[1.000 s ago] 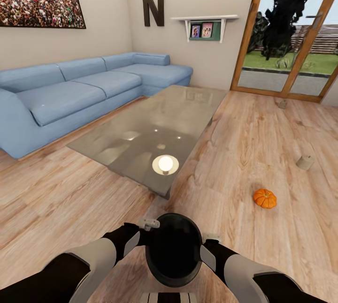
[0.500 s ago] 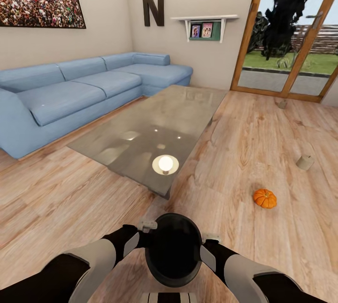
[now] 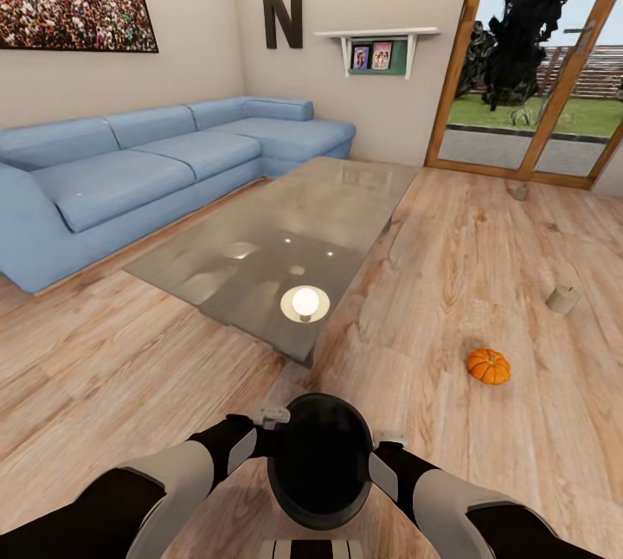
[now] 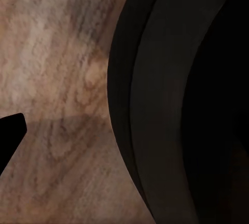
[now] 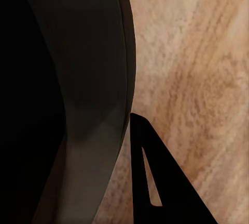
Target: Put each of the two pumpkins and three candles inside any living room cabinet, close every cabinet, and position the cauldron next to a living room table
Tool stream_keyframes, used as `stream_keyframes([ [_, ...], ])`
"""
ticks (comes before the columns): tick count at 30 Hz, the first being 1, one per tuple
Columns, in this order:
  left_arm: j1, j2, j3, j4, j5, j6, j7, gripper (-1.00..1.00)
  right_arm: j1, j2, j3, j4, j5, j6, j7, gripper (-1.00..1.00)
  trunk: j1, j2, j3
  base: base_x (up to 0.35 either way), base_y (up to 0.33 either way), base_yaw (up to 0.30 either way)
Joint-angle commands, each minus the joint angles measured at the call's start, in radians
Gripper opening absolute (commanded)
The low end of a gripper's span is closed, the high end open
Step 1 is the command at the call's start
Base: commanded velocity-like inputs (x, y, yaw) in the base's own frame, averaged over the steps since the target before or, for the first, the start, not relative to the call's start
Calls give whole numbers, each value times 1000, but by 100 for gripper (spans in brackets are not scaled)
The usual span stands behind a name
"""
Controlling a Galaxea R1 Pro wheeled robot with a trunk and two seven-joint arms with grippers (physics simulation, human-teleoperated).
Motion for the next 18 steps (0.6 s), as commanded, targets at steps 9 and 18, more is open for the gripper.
stream_keyframes([
  [9,0,0,-9,-1,10,4,0,100,1,0,-40,-6,-8,-13,33,100,77,0,-1,0,0,0],
  [18,0,0,-8,-1,10,4,-1,100,1,0,-40,-6,-8,-13,33,100,77,0,-1,0,0,0],
])
